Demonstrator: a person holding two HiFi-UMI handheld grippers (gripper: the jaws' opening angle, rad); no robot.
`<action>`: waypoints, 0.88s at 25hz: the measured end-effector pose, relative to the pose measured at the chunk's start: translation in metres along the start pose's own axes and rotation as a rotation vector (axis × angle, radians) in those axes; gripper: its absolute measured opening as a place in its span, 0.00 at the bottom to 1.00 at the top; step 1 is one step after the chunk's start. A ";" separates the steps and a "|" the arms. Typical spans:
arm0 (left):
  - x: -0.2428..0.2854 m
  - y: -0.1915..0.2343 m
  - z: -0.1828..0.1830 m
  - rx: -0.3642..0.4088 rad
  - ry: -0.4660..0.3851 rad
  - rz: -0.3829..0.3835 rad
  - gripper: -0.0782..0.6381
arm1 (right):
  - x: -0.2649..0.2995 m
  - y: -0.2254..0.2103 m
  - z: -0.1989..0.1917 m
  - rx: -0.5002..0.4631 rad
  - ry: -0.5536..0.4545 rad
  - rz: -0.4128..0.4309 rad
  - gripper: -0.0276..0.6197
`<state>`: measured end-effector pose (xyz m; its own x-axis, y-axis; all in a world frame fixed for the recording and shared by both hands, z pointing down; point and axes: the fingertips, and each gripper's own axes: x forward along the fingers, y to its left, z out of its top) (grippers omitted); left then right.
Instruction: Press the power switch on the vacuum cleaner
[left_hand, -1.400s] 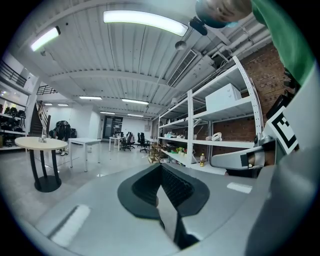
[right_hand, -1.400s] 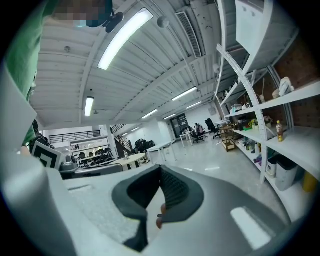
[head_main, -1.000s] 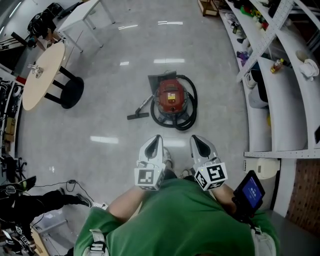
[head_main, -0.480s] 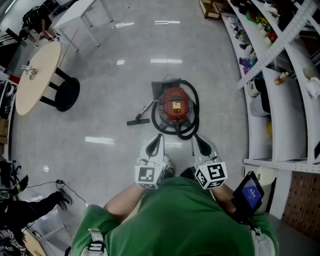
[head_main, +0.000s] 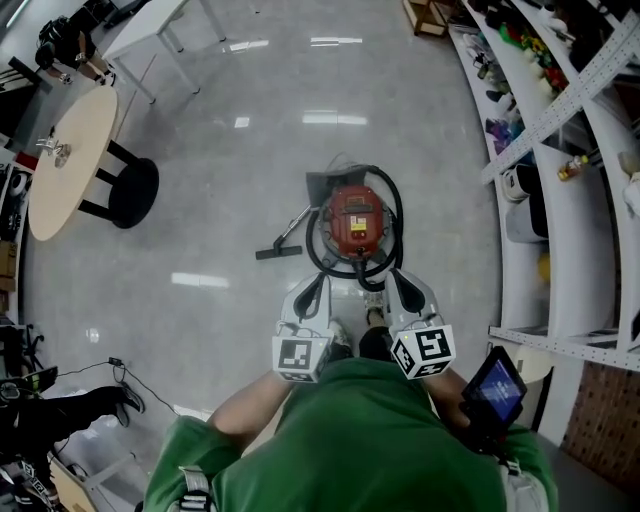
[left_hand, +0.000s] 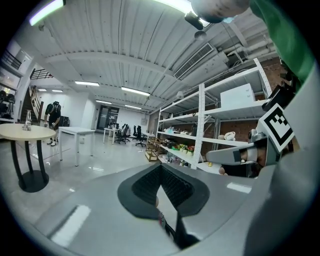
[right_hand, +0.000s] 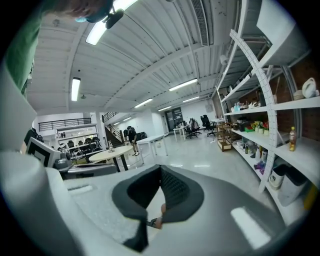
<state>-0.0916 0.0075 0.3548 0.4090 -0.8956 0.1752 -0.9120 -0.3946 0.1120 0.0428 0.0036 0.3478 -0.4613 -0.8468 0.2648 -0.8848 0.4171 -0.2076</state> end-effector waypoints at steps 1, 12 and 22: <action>0.006 0.001 -0.002 0.002 0.004 0.003 0.12 | 0.006 -0.005 -0.002 0.002 0.003 0.003 0.05; 0.085 0.009 -0.024 -0.001 0.110 0.053 0.12 | 0.066 -0.064 -0.008 0.025 0.080 0.041 0.05; 0.149 0.013 -0.071 -0.008 0.229 0.091 0.12 | 0.119 -0.119 -0.047 0.067 0.177 0.066 0.05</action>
<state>-0.0404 -0.1170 0.4515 0.3227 -0.8569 0.4020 -0.9454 -0.3122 0.0934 0.0898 -0.1315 0.4486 -0.5279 -0.7444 0.4089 -0.8485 0.4419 -0.2910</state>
